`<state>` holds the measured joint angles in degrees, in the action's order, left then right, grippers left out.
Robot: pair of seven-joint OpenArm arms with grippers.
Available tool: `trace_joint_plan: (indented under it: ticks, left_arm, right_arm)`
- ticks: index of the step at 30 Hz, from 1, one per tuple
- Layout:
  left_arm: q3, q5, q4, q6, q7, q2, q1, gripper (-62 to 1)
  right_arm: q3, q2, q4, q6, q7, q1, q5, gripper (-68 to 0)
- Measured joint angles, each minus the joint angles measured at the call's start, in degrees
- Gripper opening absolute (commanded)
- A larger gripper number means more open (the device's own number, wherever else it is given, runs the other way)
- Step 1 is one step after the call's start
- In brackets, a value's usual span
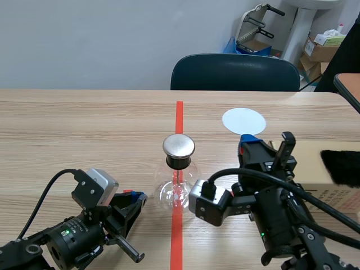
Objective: Do the electroscope experiment
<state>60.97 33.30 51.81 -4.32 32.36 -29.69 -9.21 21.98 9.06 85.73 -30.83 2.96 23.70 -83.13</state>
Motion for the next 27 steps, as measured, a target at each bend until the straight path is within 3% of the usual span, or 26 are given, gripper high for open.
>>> trace_joint_plan:
  ticks: [15,18,27]
  left_arm:
    - [0.0,0.04,0.0,0.96,0.0,-0.02,0.0,-58.0]
    - [0.0,1.86,0.0,0.96,0.0,0.0,0.0,-58.0]
    - [0.0,1.9,0.0,0.94,-0.02,-0.02,0.0,-58.0]
  right_arm:
    - [0.0,0.0,0.0,0.0,-21.33,0.0,-0.39,-66.7]
    - [0.0,0.0,0.0,0.0,-23.78,0.0,-0.39,-66.7]
    - [0.0,0.0,0.0,0.0,-26.73,0.0,-0.39,-66.7]
